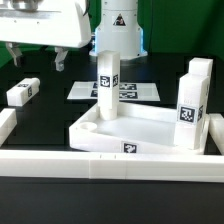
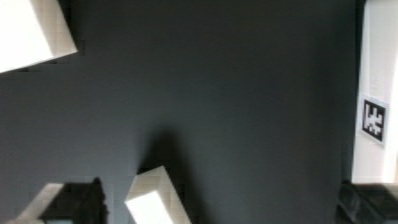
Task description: Assemble desk
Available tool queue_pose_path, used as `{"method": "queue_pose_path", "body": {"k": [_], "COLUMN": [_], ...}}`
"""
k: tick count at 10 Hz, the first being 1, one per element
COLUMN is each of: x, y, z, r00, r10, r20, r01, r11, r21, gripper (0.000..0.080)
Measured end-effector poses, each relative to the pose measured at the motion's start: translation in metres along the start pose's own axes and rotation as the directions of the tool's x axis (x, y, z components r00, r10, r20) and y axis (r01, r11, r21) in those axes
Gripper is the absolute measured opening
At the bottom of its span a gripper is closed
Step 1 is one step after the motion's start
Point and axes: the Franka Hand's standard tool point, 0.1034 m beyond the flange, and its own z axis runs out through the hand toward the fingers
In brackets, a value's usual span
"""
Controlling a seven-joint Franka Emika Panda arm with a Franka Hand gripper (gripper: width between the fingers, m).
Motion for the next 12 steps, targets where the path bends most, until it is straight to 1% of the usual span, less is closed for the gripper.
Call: {"method": "queue_pose_path", "body": {"k": [2, 3, 4, 5, 6, 7, 8, 9, 10, 11, 12], "x": [-0.018, -0.021, -0.020, -0.020, -0.020, -0.021, -0.021, -0.024, -0.026, -0.023, -0.019], "y": [0.043, 0.064, 0.078, 0.081, 0.079, 0.077, 0.077, 0.076, 0.077, 0.081, 0.084], "z": [0.017, 0.022, 0.024, 0.025, 0.026, 0.026, 0.026, 0.028, 0.031, 0.032, 0.032], "r00": [0.998, 0.995, 0.993, 0.993, 0.993, 0.992, 0.992, 0.991, 0.985, 0.971, 0.959], "r10": [-0.068, -0.102, -0.118, -0.120, -0.120, -0.121, -0.121, -0.120, -0.118, -0.132, -0.157], "r20": [0.007, 0.011, 0.012, 0.013, 0.017, 0.033, 0.032, 0.057, 0.125, 0.200, 0.237], "r01": [0.068, 0.103, 0.119, 0.121, 0.121, 0.122, 0.122, 0.123, 0.121, 0.136, 0.159], "r11": [0.997, 0.994, 0.991, 0.991, 0.991, 0.991, 0.991, 0.992, 0.993, 0.991, 0.987], "r21": [-0.033, -0.049, -0.059, -0.063, -0.060, -0.051, -0.052, -0.039, -0.018, -0.008, 0.009], "gripper": [0.0649, 0.0648, 0.0649, 0.0648, 0.0648, 0.0649, 0.0649, 0.0649, 0.0649, 0.0648, 0.0648]}}
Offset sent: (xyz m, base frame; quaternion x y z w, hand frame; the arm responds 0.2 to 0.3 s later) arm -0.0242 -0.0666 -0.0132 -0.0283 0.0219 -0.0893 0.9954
